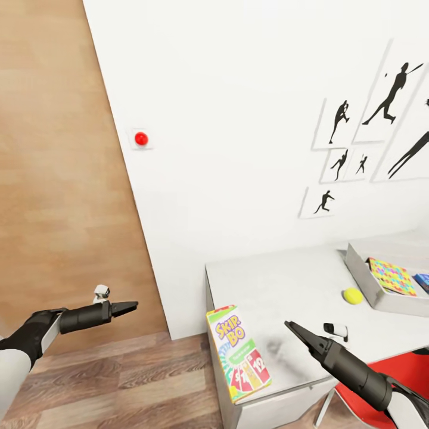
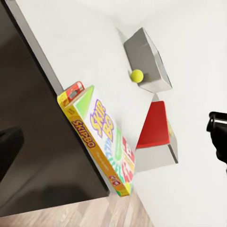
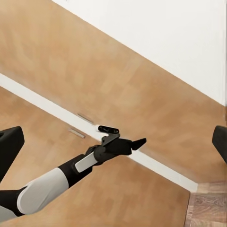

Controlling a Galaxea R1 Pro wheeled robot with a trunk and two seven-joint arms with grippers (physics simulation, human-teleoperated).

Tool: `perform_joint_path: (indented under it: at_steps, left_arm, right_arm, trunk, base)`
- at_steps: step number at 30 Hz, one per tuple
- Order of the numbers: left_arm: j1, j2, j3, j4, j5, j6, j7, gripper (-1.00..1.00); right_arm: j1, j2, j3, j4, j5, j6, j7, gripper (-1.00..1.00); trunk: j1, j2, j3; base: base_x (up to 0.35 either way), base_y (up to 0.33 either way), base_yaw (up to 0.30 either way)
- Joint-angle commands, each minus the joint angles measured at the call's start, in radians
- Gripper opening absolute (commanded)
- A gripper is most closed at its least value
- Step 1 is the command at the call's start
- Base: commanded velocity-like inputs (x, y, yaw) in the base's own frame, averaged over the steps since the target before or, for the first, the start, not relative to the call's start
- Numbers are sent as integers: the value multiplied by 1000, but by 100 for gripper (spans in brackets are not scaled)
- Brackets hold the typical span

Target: Put all the toys in the child's room - the three board games (two on the bed and one on the table), the two jigsaw puzzles on the table, and the tennis ball on the table - inside the toy box on the table in the child's room.

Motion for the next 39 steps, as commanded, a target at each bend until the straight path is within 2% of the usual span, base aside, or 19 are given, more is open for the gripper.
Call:
perform_joint_path:
  at_steps: [1,17,32,39]
  left_arm:
    - [-1,0,1,0,-1,11,-4,100]
    - [-2,-4,-5,0,-1,10,-4,100]
    - [-1,-3,-6,0,-1,10,-2,100]
    - [-1,-5,-7,6,0,13,54,100]
  right_arm:
    - [-1,0,-2,1,-6,7,1,100]
    - [0,-1,-13,3,-7,8,3,100]
    - [0,-1,-14,3,-8,9,3,100]
    - [0,-8,-15,-2,-9,15,4,100]
  trunk:
    - [1,-2,-2]
    - [1,-2,2]
    - [1,-2,9]
    - [1,-2,9]
  base:
    - [87,-116,0]
    - [103,-211,-34]
    - [20,-37,-82]
    - [1,-1,-3]
